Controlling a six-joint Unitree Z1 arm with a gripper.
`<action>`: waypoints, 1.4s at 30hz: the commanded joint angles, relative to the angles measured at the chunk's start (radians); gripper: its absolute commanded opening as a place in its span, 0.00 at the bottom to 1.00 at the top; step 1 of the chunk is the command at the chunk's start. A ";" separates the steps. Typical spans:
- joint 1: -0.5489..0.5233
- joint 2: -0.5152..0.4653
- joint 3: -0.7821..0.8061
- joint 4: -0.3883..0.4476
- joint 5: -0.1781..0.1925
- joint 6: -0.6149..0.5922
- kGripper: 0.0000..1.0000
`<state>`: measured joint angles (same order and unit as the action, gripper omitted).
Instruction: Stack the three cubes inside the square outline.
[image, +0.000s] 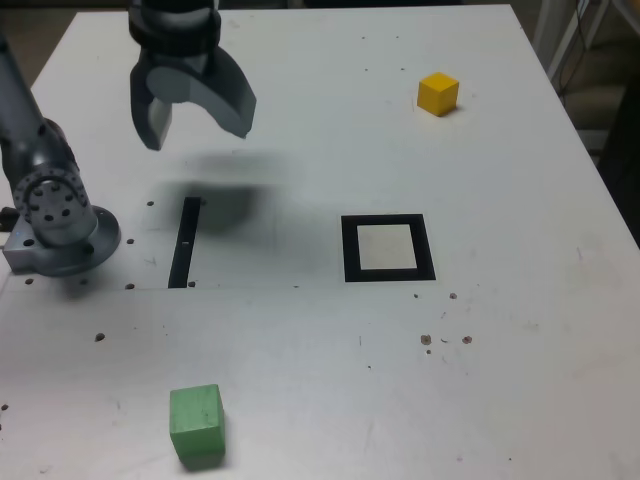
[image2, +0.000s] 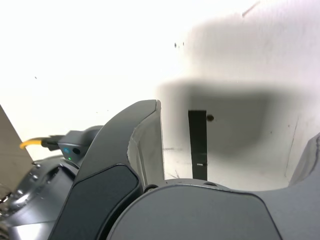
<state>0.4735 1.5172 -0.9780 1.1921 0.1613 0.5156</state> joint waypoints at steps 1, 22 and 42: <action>0.020 0.003 -0.019 0.013 0.022 0.016 0.99; 0.376 0.175 -0.202 0.055 0.068 0.274 0.99; 0.568 0.263 -0.236 -0.090 0.180 0.355 0.99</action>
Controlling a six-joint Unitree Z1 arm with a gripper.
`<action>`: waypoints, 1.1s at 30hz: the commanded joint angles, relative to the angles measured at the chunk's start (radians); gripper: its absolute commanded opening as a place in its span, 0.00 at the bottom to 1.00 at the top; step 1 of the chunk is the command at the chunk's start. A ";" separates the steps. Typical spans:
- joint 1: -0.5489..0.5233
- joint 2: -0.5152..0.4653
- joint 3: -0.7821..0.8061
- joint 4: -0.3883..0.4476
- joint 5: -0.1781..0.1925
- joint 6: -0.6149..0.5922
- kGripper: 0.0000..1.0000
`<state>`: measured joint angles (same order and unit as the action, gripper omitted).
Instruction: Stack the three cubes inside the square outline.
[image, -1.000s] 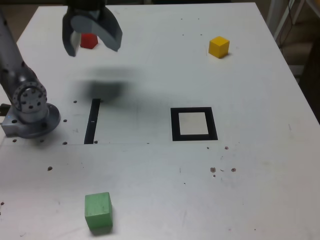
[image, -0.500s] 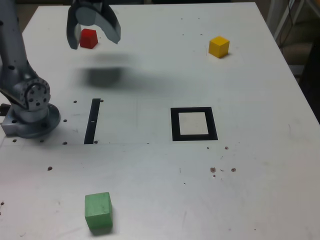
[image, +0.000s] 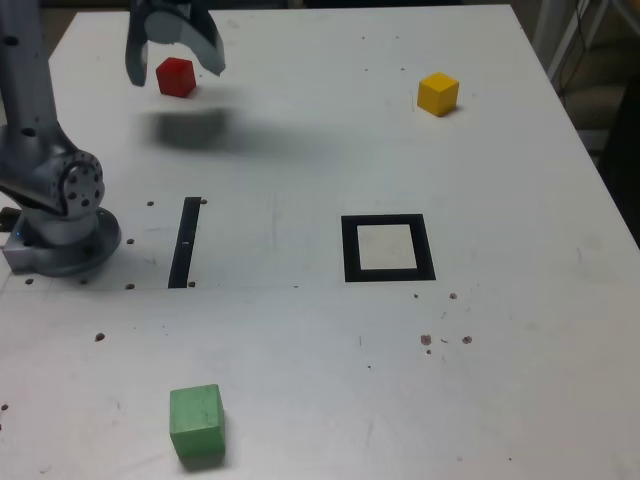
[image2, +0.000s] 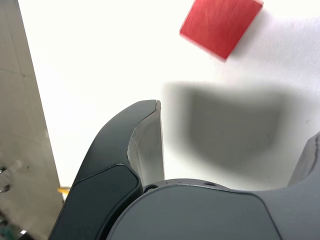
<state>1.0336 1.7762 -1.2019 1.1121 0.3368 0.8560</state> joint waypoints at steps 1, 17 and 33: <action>0.015 0.006 -0.019 -0.015 0.005 0.027 0.99; 0.121 0.155 -0.103 0.005 0.005 0.133 0.99; 0.160 0.264 -0.186 0.009 0.010 0.129 0.98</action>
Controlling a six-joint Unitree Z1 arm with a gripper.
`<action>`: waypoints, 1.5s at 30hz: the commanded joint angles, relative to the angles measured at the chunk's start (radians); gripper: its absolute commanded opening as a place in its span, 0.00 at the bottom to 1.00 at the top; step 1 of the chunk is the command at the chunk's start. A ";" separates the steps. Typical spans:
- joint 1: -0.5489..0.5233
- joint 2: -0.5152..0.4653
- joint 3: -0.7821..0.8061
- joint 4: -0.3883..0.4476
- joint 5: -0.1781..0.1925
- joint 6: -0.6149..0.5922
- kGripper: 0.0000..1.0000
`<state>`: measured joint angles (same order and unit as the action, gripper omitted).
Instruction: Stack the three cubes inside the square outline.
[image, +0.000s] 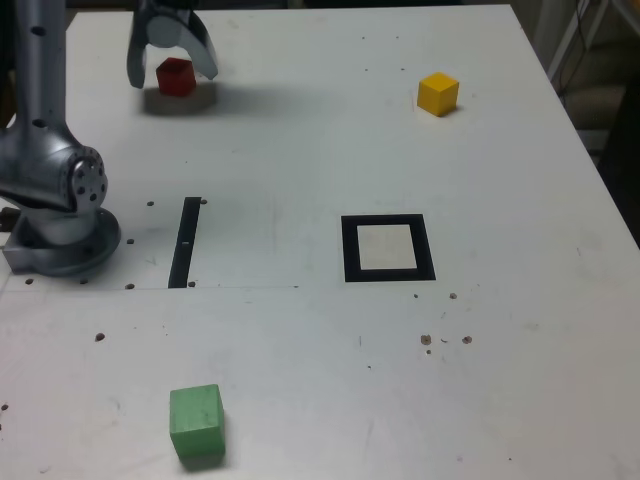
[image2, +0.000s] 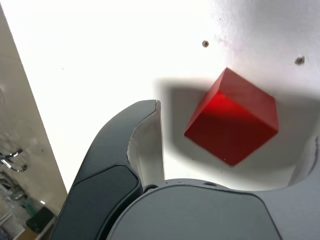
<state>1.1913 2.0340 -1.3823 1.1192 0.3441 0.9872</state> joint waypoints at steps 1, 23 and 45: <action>0.004 0.013 -0.011 0.003 0.003 -0.002 0.98; 0.012 0.052 -0.036 0.042 -0.005 -0.022 0.79; -0.003 0.057 -0.045 0.028 -0.085 -0.017 0.41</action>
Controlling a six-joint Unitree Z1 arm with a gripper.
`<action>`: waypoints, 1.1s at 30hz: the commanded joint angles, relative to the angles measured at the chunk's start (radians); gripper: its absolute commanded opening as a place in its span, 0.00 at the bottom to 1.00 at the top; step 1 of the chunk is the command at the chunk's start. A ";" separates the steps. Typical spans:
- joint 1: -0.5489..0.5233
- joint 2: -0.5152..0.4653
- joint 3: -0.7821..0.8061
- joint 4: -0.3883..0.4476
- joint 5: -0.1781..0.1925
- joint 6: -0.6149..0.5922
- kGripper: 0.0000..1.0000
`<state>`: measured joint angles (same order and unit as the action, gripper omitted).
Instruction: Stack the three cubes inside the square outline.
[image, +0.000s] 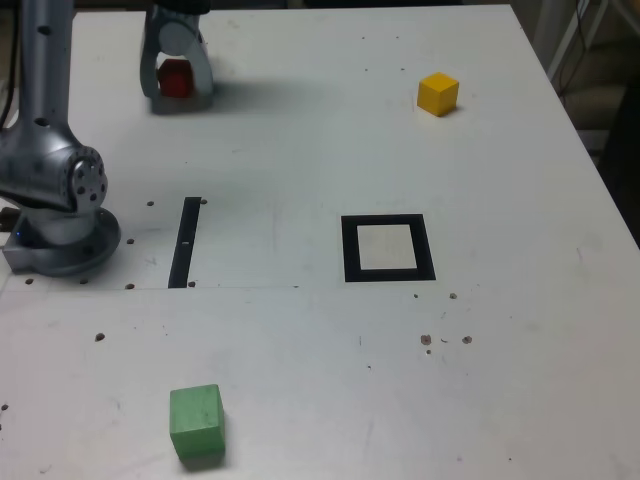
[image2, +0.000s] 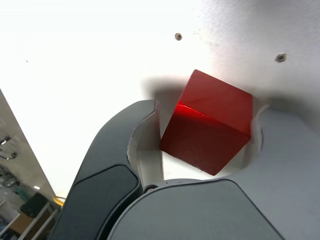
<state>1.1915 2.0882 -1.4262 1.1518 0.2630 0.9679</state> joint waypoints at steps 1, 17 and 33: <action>-0.003 0.002 -0.001 -0.004 -0.006 0.003 0.40; -0.067 -0.095 0.072 -0.022 -0.087 -0.003 0.40; -0.177 -0.224 0.167 -0.046 -0.127 -0.050 0.32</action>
<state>1.0247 1.8809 -1.2685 1.1124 0.1411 0.9216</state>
